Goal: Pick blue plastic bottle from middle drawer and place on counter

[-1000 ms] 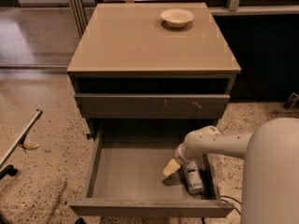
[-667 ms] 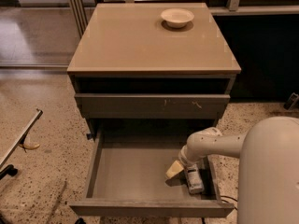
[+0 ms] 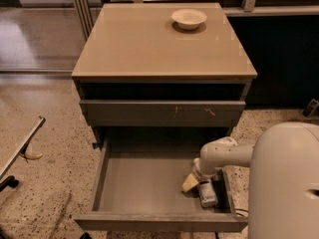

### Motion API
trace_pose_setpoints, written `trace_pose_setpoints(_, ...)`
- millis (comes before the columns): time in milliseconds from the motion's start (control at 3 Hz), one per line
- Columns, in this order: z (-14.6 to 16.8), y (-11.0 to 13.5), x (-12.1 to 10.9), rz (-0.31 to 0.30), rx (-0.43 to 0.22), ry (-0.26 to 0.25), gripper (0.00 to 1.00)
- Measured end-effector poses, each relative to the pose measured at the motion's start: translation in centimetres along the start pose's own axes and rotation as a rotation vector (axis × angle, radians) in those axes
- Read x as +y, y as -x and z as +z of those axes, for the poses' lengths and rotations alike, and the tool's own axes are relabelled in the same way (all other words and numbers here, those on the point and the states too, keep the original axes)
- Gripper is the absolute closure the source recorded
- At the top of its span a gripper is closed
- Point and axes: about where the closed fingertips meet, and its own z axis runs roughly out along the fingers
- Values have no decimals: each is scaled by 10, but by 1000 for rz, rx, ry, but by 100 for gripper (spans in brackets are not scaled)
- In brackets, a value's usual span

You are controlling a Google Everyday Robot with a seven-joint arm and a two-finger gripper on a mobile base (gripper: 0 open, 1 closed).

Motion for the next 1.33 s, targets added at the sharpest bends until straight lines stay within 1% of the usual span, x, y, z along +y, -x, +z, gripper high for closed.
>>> trace_pose_setpoints(333,-6,-2,4,-5,12,2,42)
trace_pose_setpoints(667,-29,2,8,-21,0,-17,65)
trace_pose_setpoints(1000,-78,7,16,-80,-42,-51,88)
trace_pose_setpoints(1333,-157,17,28,-176,-120,-95,100)
